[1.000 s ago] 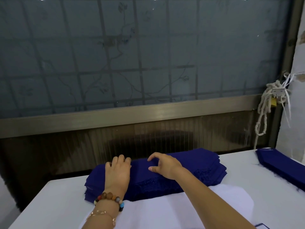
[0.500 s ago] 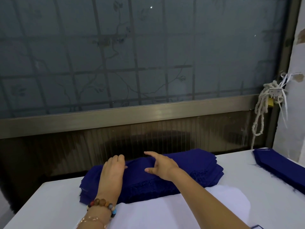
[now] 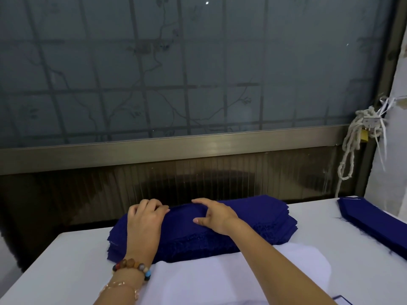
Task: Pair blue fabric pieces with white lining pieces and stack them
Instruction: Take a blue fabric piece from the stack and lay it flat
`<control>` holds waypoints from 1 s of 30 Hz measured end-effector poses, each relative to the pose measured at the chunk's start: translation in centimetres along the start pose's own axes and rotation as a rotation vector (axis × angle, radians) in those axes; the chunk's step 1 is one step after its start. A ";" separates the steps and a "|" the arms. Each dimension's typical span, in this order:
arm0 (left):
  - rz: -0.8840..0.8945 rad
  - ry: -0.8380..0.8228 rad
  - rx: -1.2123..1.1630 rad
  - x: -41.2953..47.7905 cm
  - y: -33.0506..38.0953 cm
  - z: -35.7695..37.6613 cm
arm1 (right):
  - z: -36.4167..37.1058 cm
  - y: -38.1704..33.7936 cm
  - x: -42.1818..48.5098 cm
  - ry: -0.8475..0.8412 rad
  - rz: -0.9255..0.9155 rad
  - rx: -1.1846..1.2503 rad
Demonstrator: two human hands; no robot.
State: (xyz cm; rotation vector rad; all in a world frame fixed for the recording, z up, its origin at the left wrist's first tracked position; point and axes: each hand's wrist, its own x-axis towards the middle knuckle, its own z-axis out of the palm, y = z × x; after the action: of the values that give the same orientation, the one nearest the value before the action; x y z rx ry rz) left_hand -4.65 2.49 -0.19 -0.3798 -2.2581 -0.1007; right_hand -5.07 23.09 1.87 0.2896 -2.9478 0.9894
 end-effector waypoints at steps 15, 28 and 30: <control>-0.225 -0.151 -0.152 0.9 -0.5 0.0 | -0.2 0.0 0.4 -0.018 0.002 -0.044; -0.225 -0.184 0.011 0.5 -0.1 -0.2 | 0.0 -0.1 0.3 -0.039 0.012 -0.065; -0.156 -0.157 0.032 0.7 -0.4 -0.5 | 0.0 -0.1 0.3 -0.042 0.008 -0.072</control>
State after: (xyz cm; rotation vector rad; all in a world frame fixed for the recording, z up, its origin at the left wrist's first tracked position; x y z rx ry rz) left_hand -4.87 2.16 0.68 -0.1996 -2.4396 -0.1187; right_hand -5.36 22.98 1.99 0.3005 -3.0169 0.8869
